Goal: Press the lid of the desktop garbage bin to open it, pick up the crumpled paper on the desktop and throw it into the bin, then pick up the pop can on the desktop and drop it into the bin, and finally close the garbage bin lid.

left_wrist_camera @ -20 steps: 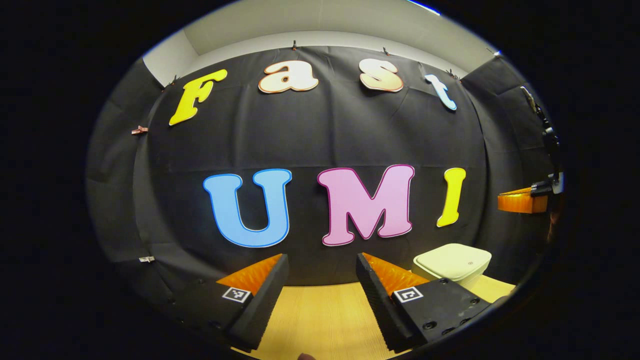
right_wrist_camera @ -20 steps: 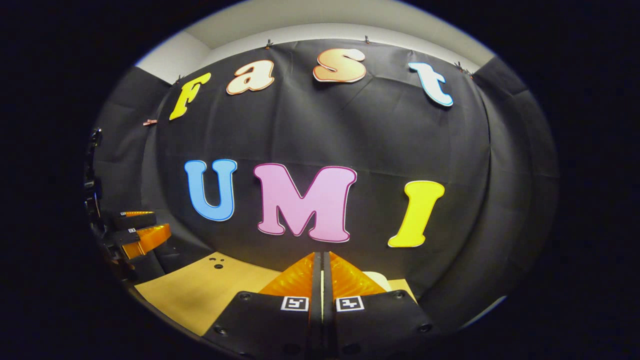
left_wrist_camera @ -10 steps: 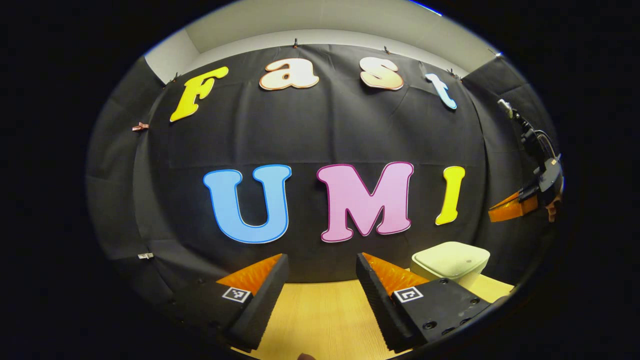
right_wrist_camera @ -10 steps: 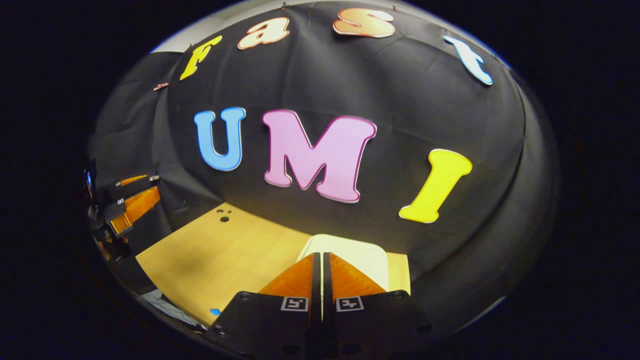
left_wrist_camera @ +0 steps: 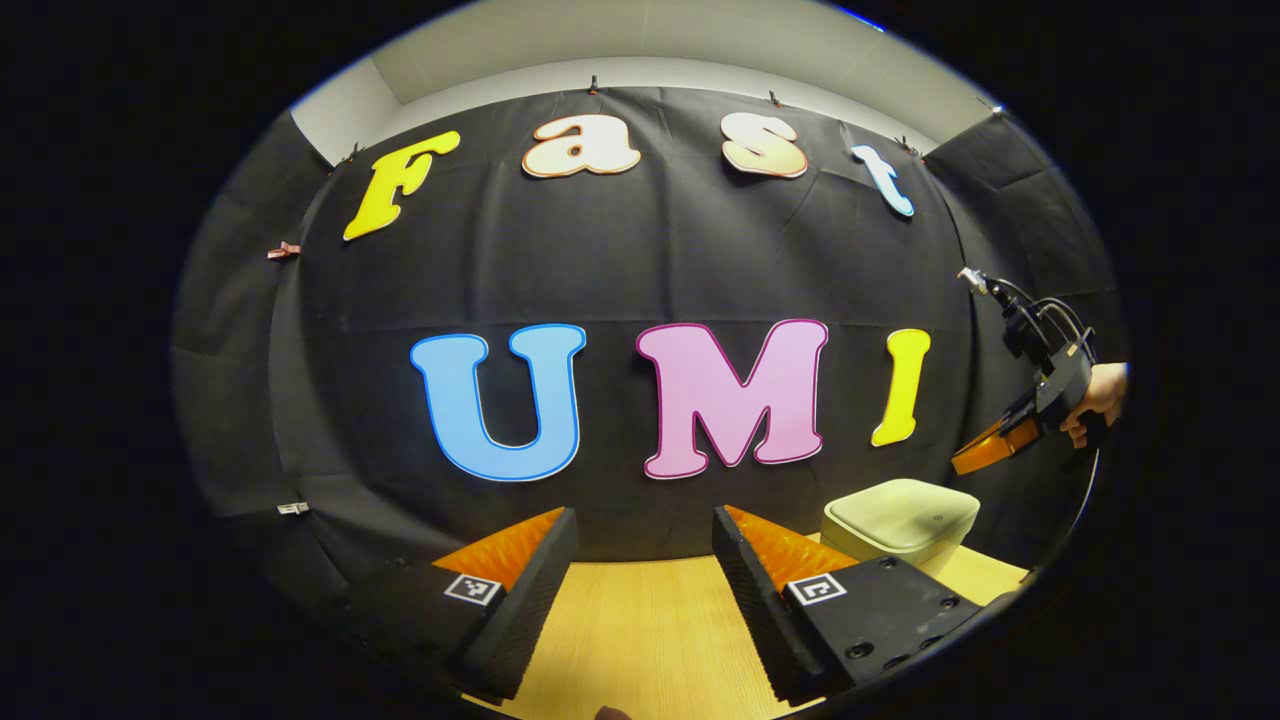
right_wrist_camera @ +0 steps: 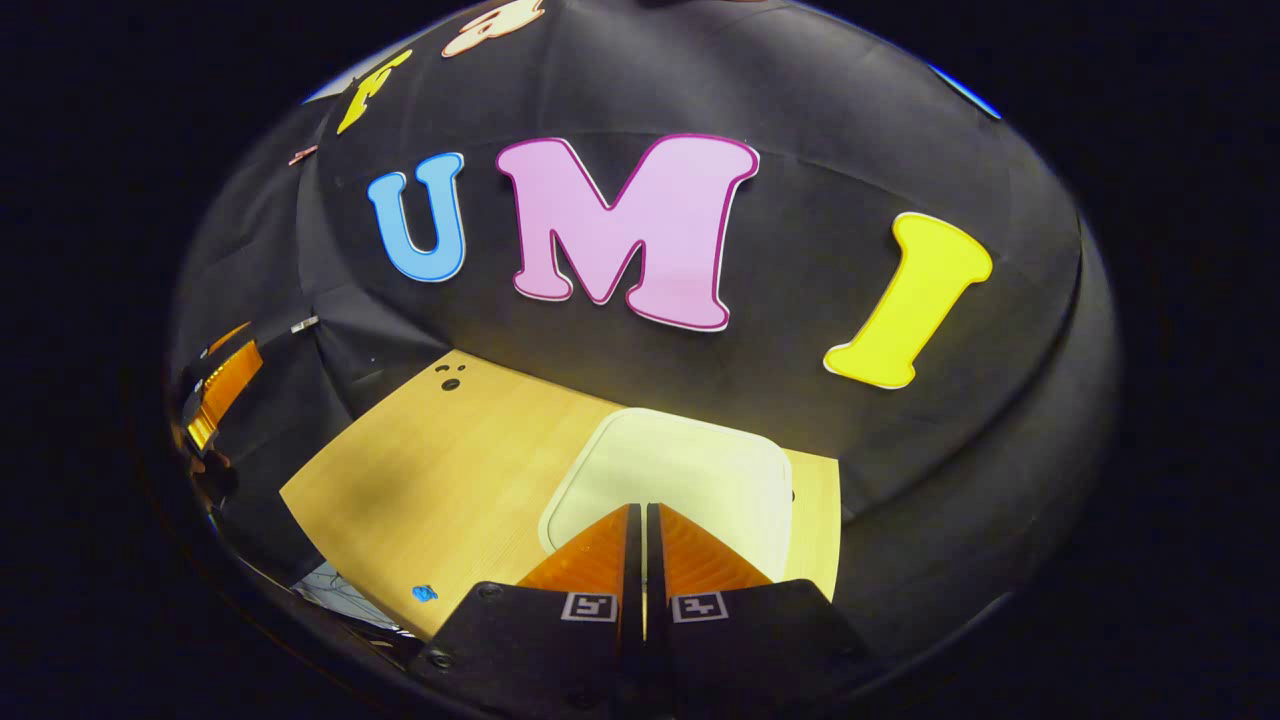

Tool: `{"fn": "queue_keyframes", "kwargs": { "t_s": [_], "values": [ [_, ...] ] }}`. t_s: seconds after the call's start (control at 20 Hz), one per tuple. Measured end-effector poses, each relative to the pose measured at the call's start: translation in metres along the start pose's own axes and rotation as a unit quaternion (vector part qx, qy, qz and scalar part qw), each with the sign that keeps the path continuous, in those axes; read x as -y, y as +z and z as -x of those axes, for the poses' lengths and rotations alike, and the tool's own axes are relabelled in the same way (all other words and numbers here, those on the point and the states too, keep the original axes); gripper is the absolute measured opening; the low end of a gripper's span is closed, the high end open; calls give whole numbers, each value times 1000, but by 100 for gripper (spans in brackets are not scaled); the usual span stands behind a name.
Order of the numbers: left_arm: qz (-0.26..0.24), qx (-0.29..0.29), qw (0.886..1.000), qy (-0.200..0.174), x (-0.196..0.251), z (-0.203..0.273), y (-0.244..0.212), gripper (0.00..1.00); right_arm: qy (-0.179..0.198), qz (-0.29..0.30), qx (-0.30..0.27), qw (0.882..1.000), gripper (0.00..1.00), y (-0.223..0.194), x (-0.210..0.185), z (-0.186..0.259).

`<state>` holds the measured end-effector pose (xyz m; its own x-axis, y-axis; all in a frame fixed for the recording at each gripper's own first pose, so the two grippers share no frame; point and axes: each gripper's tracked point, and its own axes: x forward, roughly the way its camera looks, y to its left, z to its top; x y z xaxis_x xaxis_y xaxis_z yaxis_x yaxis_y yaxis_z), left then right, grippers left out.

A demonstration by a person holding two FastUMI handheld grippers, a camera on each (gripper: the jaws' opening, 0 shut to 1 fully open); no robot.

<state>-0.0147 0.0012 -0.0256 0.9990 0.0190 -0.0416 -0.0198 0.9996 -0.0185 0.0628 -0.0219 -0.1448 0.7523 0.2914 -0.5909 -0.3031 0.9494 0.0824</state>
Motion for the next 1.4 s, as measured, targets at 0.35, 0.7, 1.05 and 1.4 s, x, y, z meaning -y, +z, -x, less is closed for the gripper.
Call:
{"fn": "queue_keyframes", "kwargs": {
  "t_s": [0.35,0.7,1.05,1.4],
  "values": [
    [4,-5,1000,5,-2,0,-4,89,25,-6,-59,998,5,-25,9,-25],
    [4,-8,1000,12,-4,0,-9,89,31,0,-99,995,5,-45,14,-43],
    [1,-10,1000,11,-5,-3,-10,89,38,5,-125,991,5,-60,17,-51],
    [1,-9,1000,10,-3,-3,-11,89,38,8,-119,992,5,-56,18,-51]
  ]
}}
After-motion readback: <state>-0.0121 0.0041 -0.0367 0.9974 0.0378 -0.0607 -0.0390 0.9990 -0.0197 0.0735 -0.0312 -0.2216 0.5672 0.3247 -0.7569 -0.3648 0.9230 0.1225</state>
